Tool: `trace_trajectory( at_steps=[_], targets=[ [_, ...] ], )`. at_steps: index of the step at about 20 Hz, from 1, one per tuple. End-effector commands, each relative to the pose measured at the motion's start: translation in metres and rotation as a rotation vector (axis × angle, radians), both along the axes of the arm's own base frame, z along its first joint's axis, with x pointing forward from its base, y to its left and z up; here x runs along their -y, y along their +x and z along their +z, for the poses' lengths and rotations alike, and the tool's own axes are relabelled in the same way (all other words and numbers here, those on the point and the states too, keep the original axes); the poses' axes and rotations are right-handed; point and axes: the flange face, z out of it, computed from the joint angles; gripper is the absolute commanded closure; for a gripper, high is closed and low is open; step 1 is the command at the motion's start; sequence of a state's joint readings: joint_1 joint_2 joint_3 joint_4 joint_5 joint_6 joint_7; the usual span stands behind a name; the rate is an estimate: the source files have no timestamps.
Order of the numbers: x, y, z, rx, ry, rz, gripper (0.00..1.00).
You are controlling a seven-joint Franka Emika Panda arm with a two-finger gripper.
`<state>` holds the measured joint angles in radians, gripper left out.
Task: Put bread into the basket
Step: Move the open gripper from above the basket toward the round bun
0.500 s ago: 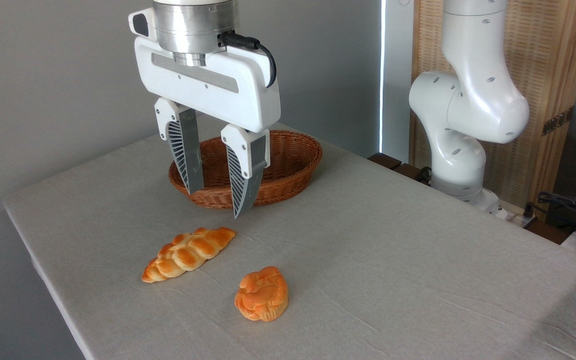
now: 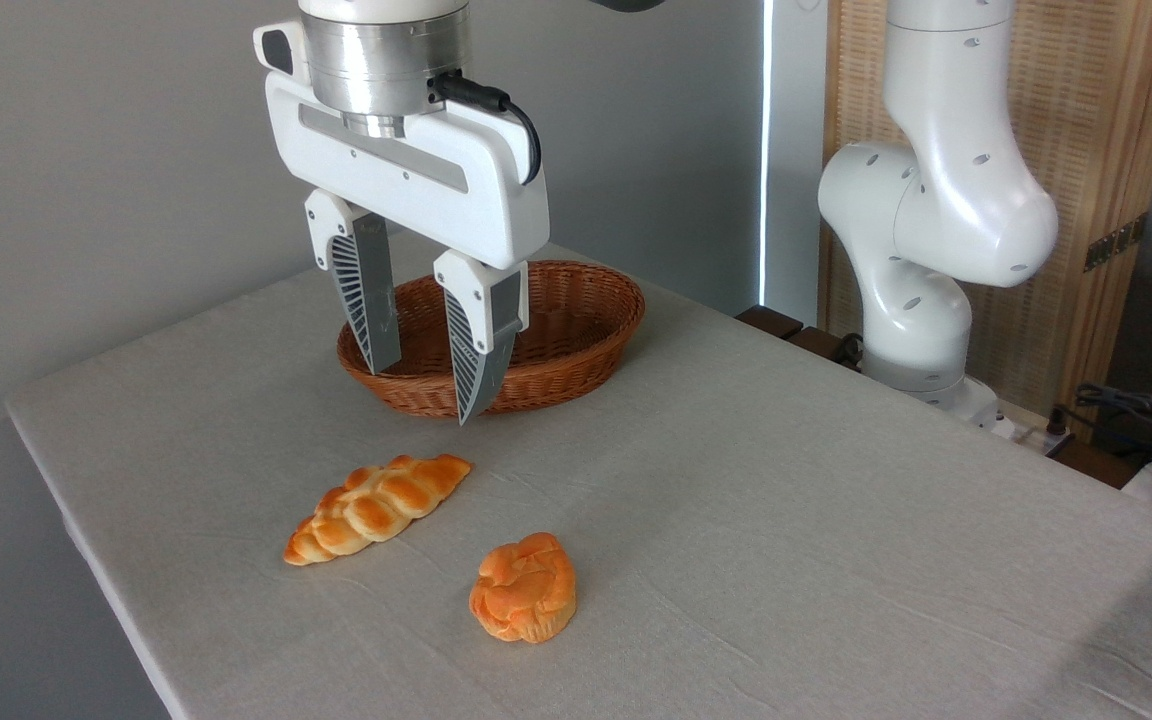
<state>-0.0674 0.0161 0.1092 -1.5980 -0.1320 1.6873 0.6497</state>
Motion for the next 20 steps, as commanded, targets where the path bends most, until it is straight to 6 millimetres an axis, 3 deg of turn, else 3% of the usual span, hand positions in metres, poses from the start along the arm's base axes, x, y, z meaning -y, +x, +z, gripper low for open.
trace_trajectory(
  at_steps=[1, 4, 7, 10, 14, 20],
  targets=[
    [0.0, -0.005, 0.002, 0.007, -0.019, -0.008, 0.0],
    [0.005, -0.01, -0.005, 0.044, -0.019, -0.018, 0.0],
    [0.036, -0.014, -0.012, 0.086, -0.018, -0.065, 0.0],
    [0.065, -0.018, -0.043, 0.094, -0.014, -0.102, 0.0],
    [0.07, -0.024, -0.08, 0.045, -0.013, -0.111, 0.0],
    [0.061, -0.032, -0.115, -0.019, 0.008, -0.108, 0.0]
  ],
)
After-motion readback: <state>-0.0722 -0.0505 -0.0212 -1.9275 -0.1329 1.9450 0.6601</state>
